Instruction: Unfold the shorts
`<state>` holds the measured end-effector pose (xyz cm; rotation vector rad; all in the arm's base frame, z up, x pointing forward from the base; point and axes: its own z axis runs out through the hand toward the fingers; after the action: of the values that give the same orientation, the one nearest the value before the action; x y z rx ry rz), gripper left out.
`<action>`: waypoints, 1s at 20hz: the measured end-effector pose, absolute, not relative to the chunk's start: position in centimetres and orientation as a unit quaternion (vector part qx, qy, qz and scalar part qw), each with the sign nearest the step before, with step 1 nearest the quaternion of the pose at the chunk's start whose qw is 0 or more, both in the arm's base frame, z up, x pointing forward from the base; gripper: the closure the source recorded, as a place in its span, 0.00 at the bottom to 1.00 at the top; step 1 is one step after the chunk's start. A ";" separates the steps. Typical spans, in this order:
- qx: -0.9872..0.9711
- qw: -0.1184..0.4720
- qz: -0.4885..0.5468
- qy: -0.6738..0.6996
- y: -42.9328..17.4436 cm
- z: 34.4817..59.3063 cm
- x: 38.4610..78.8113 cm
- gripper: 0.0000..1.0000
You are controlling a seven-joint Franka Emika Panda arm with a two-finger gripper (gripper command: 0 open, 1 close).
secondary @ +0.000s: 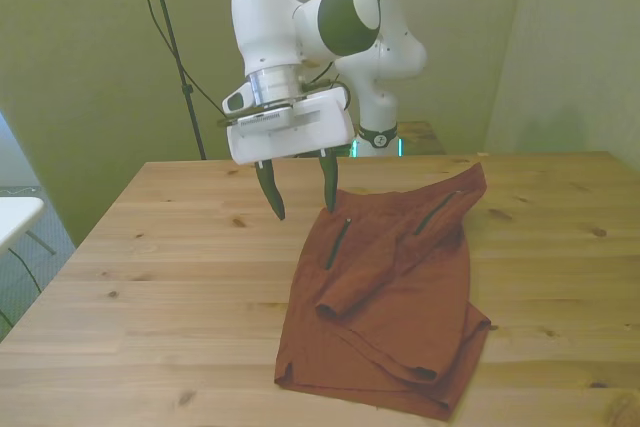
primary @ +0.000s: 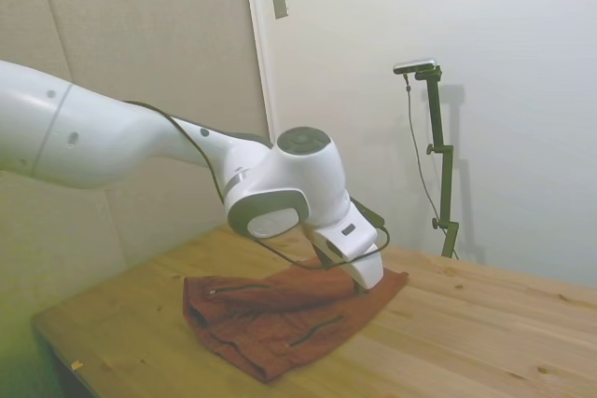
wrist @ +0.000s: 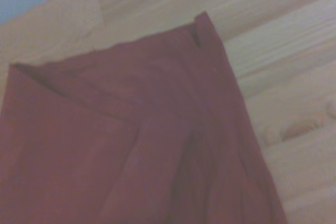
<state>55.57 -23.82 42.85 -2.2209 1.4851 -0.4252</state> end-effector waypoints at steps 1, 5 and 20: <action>-0.797 0.224 -0.153 0.539 -24.1 42.4 56.2 0.00; -0.786 0.231 -0.146 0.554 -25.4 40.2 57.9 0.00; -0.794 0.291 -0.124 0.519 -25.1 35.5 63.2 1.00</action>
<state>63.19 -25.15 35.51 -2.1170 1.3829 -0.3313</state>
